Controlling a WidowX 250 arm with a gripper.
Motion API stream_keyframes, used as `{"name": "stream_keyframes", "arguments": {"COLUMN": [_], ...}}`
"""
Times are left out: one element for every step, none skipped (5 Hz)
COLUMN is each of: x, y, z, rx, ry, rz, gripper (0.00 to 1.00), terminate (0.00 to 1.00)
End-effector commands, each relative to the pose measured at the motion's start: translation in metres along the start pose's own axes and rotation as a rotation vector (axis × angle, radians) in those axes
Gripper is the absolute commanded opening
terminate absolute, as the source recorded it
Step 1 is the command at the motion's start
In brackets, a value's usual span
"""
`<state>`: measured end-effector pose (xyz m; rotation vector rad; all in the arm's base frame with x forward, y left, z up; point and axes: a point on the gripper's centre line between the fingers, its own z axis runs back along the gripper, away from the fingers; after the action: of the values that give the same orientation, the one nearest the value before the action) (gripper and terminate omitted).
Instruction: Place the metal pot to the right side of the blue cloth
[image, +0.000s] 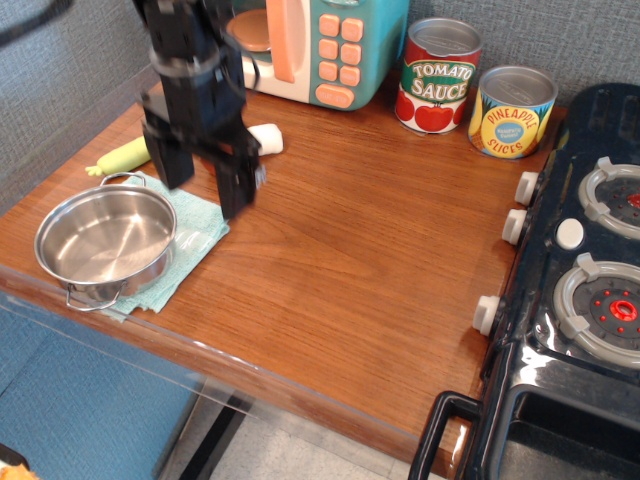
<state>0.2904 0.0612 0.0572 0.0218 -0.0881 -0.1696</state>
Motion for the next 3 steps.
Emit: {"name": "stream_keyframes", "arguments": {"x": [-0.023, -0.029, -0.034], "y": [-0.001, 0.006, 0.009], "z": [-0.021, -0.021, -0.01], "rx": [0.015, 0.015, 0.009], "ry": [0.068, 0.058, 0.027], "rz": [0.032, 0.056, 0.057], "gripper": [1.0, 1.0, 1.0], "terminate": [0.0, 0.0, 0.0]}}
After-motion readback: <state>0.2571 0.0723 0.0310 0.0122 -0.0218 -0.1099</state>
